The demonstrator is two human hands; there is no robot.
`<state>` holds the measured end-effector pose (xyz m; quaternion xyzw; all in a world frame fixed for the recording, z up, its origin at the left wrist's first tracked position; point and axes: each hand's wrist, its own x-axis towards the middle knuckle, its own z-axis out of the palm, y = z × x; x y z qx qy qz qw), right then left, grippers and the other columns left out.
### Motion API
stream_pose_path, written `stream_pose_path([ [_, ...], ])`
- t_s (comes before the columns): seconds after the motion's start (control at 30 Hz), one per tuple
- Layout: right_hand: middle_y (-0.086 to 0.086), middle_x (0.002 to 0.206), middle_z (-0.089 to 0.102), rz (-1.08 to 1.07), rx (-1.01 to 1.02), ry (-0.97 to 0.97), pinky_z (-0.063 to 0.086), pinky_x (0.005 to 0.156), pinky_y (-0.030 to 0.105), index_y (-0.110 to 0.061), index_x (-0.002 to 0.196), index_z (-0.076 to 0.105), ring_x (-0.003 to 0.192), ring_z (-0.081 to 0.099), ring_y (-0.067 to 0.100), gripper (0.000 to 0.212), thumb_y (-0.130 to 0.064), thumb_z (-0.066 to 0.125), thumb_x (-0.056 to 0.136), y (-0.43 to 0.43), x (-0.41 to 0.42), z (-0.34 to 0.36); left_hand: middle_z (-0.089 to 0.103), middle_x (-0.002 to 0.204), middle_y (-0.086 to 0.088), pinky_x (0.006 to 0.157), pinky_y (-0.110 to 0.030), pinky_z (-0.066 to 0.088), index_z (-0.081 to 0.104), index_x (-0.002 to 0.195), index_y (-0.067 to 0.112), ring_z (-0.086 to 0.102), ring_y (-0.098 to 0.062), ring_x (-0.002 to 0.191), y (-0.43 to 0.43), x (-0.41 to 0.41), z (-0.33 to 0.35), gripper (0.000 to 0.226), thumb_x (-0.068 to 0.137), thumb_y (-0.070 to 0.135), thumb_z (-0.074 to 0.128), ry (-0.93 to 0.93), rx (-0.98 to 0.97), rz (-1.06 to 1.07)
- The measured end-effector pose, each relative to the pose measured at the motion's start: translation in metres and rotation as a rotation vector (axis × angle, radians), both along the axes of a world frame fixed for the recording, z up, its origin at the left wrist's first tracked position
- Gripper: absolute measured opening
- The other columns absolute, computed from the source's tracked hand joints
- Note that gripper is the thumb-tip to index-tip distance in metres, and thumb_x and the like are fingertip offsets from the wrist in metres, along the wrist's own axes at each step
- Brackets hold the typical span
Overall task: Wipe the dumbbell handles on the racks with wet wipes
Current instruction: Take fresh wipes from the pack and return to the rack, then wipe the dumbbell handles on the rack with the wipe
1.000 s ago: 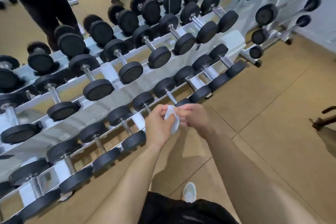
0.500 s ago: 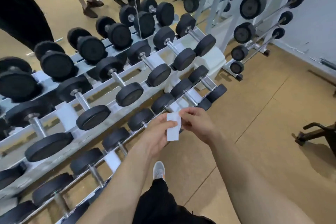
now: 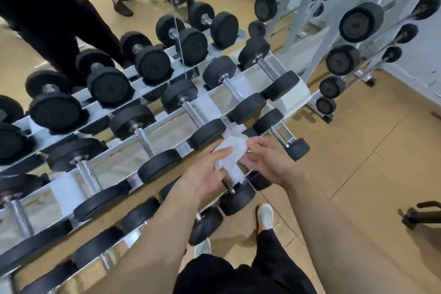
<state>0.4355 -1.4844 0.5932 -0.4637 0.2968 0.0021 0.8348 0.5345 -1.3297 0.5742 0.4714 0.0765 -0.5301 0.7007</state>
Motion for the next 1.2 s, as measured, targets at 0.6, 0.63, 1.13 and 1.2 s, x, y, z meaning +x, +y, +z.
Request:
stream_pose_path([
  [0.6, 0.023, 0.108, 0.067, 0.684, 0.031, 0.059, 0.059, 0.087, 0.037, 0.012, 0.114, 0.061, 0.103, 0.065, 0.032, 0.026, -0.01, 0.051, 0.105, -0.112, 0.142, -0.021, 0.065, 0.108, -0.013, 0.079, -0.043, 0.056, 0.058, 0.114, 0.009, 0.062, -0.027, 0.098, -0.076, 0.022, -0.008, 0.018, 0.098, 0.015, 0.063, -0.026, 0.174, 0.893],
  [0.63, 0.021, 0.108, 0.069, 0.663, 0.063, 0.069, 0.059, 0.088, 0.038, 0.008, 0.111, 0.063, 0.105, 0.064, 0.032, 0.023, -0.01, 0.05, 0.105, -0.107, 0.147, -0.02, 0.066, 0.109, -0.012, 0.085, -0.046, 0.056, 0.059, 0.117, 0.007, 0.063, -0.026, 0.097, -0.069, 0.026, -0.009, 0.018, 0.099, 0.012, 0.062, -0.032, 0.217, 0.972],
  [1.13, 0.018, 0.106, 0.074, 0.23, 0.111, 0.268, 0.051, 0.083, 0.04, 0.003, 0.115, 0.068, 0.097, 0.07, 0.034, 0.039, -0.018, 0.043, 0.093, -0.072, 0.201, -0.027, 0.066, 0.08, -0.006, 0.091, -0.037, 0.049, 0.071, 0.07, 0.01, 0.066, -0.022, 0.082, -0.067, 0.099, -0.002, 0.035, 0.098, 0.02, 0.052, 0.165, -0.061, 0.778],
  [1.2, 0.013, 0.086, 0.072, 0.22, 0.153, 0.248, 0.051, 0.074, 0.036, -0.002, 0.089, 0.072, 0.08, 0.071, 0.029, 0.038, -0.016, 0.037, 0.095, -0.069, 0.206, -0.031, 0.073, 0.107, -0.013, 0.092, -0.036, 0.052, 0.072, 0.111, 0.004, 0.07, -0.024, 0.099, -0.064, 0.112, -0.002, 0.024, 0.101, 0.02, 0.057, 0.18, -0.088, 0.723],
])
